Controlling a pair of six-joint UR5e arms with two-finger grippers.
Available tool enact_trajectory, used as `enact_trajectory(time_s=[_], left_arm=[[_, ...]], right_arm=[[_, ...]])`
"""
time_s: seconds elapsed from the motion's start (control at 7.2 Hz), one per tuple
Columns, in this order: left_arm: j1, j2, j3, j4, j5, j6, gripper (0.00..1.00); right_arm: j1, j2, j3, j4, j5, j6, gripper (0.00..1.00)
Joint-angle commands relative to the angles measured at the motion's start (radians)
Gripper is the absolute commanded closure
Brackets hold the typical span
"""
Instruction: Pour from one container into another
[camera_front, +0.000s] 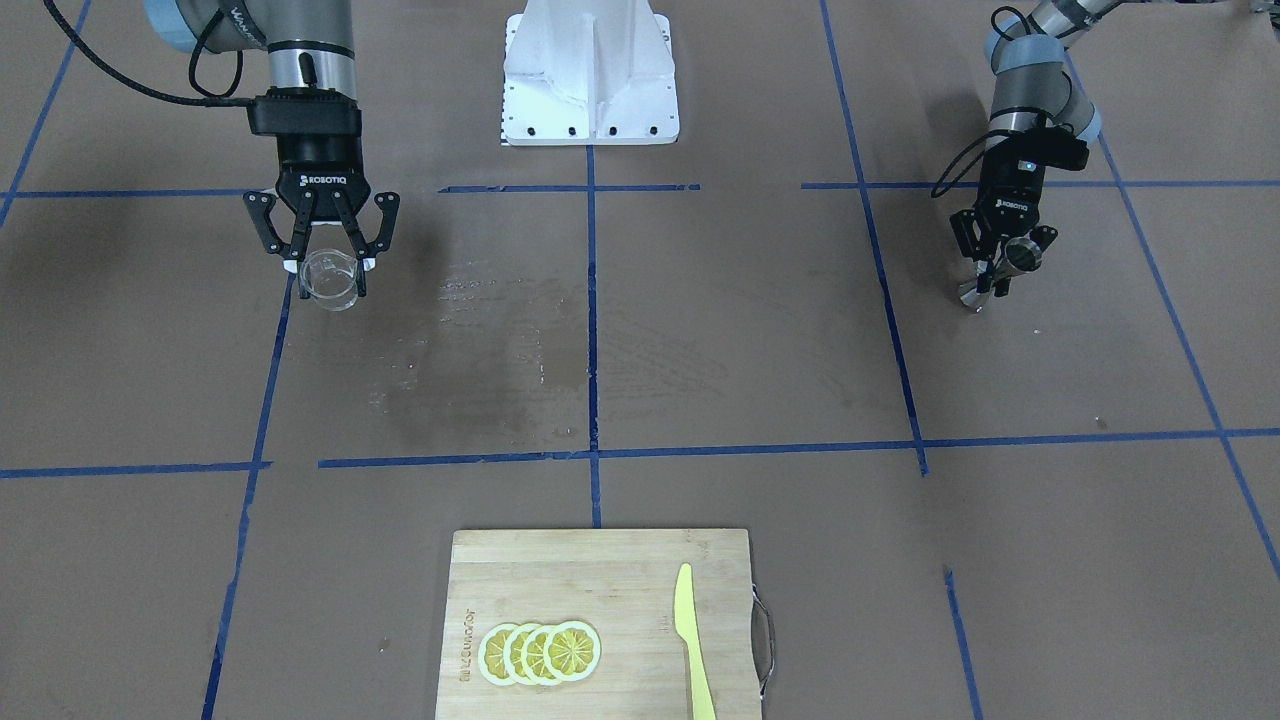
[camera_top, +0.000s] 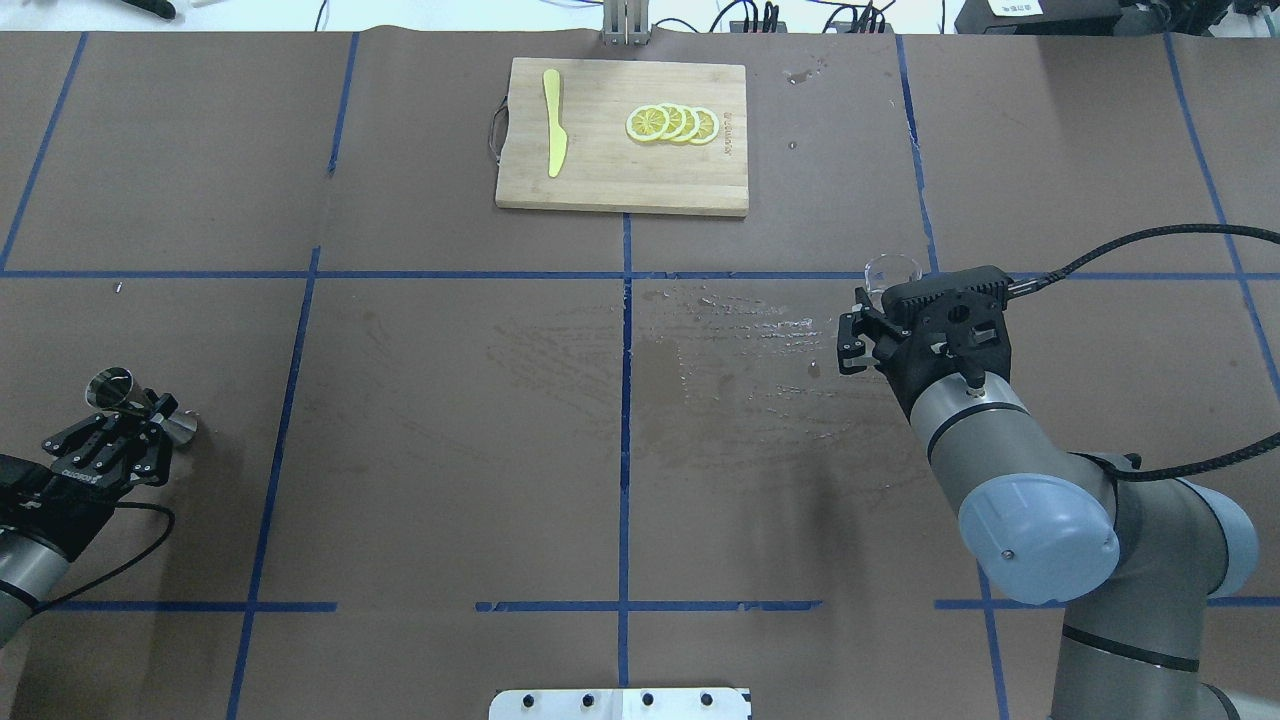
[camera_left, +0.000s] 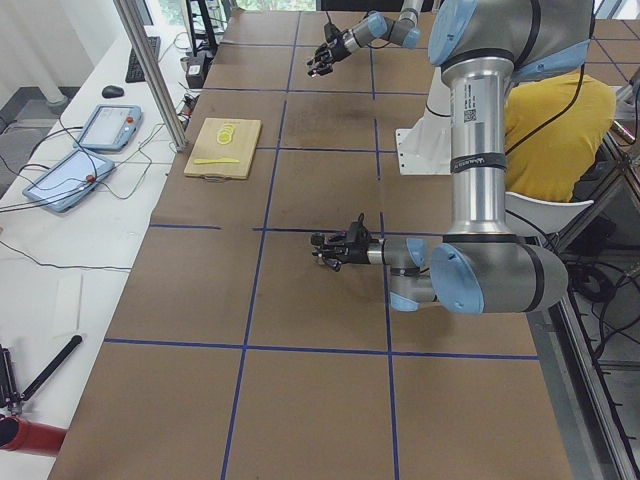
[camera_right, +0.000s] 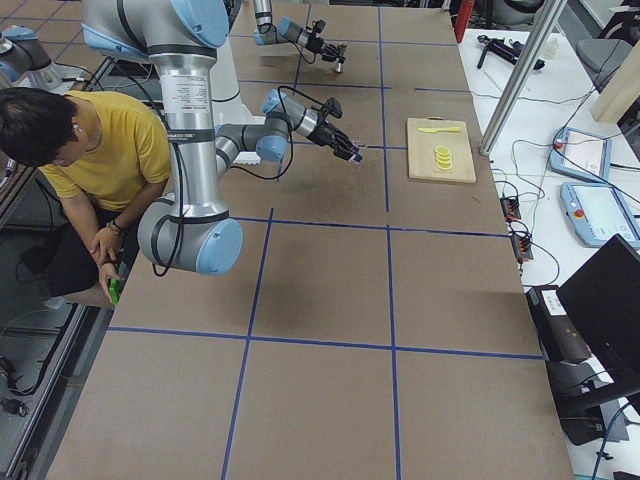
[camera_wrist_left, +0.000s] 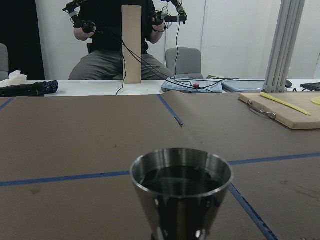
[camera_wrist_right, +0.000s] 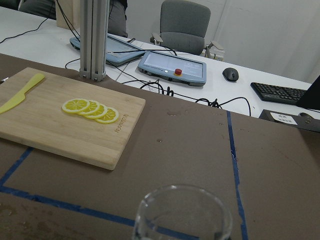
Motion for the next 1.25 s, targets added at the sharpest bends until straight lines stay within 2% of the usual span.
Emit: enact_trajectory(time_s=[0.0,0.42,0.56,0.69,0.83,0.97,1.11], left_arm=[[0.011,0.000,0.005,0.000,0.000,0.000,0.89],[0.017,0.000,0.008,0.000,0.000,0.000,0.75],[0.018,0.000,0.007,0.000,0.000,-0.002,0.65],[0.020,0.000,0.007,0.000,0.000,-0.017,0.49],[0.020,0.000,0.007,0.000,0.000,-0.020,0.38],[0.020,0.000,0.007,-0.002,0.000,-0.019,0.30],[0.020,0.000,0.007,-0.002,-0.001,-0.019,0.27]], right_arm=[[0.000,0.001,0.001,0.000,0.000,0.001,0.96],[0.000,0.003,0.003,0.000,0.000,0.001,0.96],[0.000,0.003,0.004,0.000,0.000,0.001,0.96],[0.000,0.003,0.006,0.000,0.000,0.001,0.96],[0.000,0.003,0.009,0.002,0.000,0.001,0.96],[0.001,0.003,0.010,0.002,0.000,-0.001,0.96],[0.001,0.003,0.018,0.002,0.000,-0.001,0.95]])
